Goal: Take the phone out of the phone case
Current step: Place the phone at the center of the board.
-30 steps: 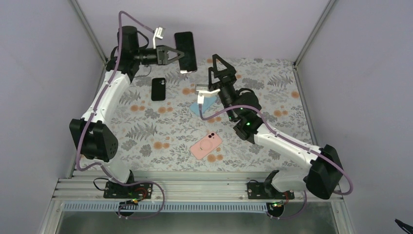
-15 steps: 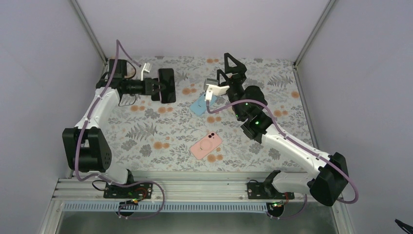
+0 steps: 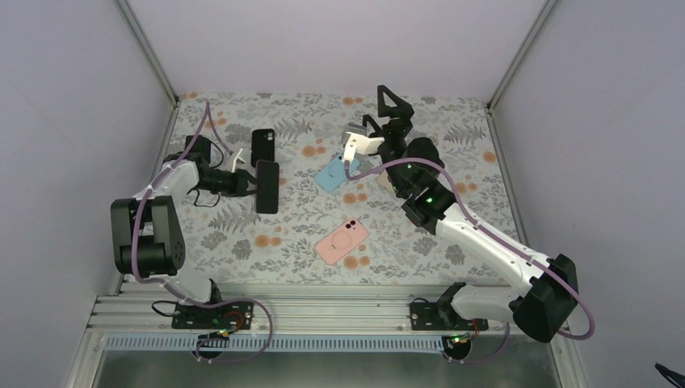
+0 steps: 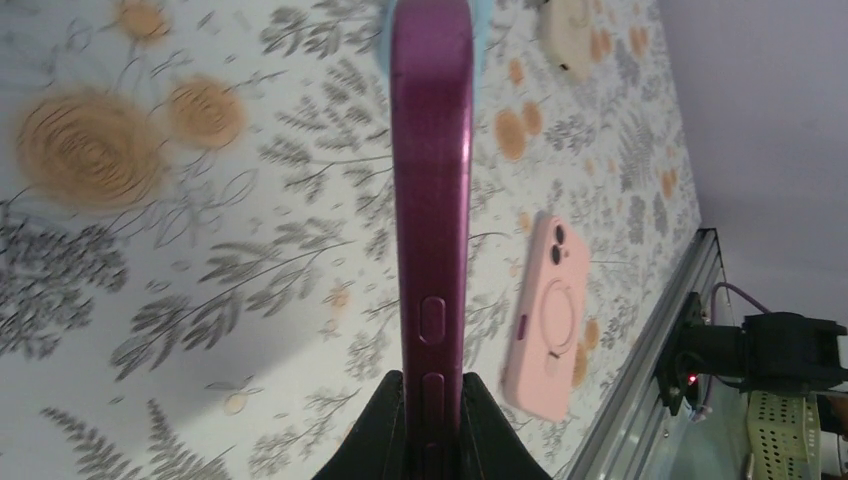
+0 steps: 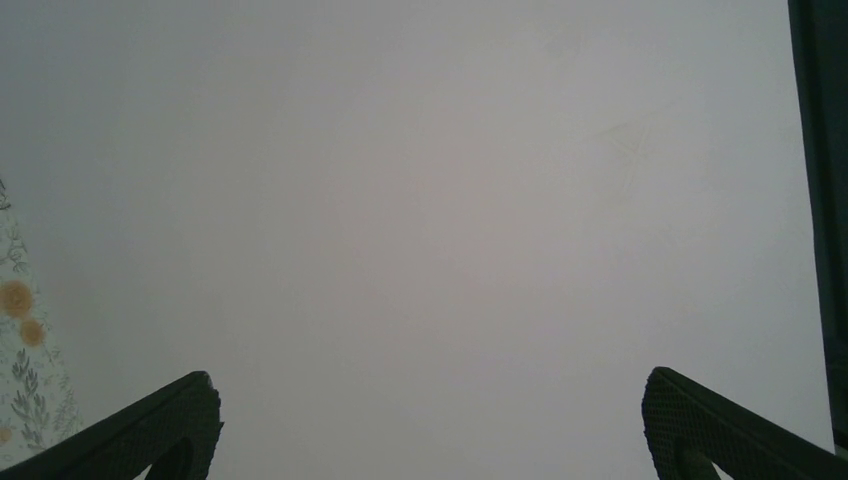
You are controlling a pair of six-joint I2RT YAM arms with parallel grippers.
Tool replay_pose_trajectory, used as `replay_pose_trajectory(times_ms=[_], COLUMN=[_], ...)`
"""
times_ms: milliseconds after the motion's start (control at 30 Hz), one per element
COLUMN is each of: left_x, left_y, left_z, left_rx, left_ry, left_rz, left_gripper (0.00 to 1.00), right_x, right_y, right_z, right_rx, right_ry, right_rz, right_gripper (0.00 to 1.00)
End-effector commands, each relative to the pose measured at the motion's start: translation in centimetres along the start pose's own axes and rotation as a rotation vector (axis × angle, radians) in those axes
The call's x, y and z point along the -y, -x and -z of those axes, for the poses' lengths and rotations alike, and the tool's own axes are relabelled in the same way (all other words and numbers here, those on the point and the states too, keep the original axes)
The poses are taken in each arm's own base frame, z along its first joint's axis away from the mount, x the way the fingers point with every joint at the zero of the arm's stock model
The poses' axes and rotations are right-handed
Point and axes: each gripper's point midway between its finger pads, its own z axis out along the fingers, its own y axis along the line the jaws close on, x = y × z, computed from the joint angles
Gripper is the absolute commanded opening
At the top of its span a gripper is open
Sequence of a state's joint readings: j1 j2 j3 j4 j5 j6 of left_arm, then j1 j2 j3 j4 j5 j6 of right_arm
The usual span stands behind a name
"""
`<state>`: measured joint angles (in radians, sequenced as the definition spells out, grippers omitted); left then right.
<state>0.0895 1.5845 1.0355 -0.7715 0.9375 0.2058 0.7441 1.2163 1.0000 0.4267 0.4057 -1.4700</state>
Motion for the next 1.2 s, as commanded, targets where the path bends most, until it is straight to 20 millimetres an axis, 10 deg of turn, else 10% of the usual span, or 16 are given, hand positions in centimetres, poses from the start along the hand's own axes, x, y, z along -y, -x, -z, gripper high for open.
replay_pose_trajectory(times_ms=[0, 1167], left_x=[-2.3, -11.3], left_y=[-0.7, -0.3], left_z=[-0.1, -3.2], left_rx=[-0.012, -0.089], left_ry=[0.015, 0.004], left_rz=[0.009, 0.223], left_gripper=[0.02, 0.11], right_x=[1.9, 1.1], right_y=[-0.6, -1.0], right_z=[0.2, -0.1], right_rx=[-0.023, -0.044], right_ry=[-0.028, 0.014], right_rz=[-0.055, -0.078], right_gripper=[0.99, 0.99])
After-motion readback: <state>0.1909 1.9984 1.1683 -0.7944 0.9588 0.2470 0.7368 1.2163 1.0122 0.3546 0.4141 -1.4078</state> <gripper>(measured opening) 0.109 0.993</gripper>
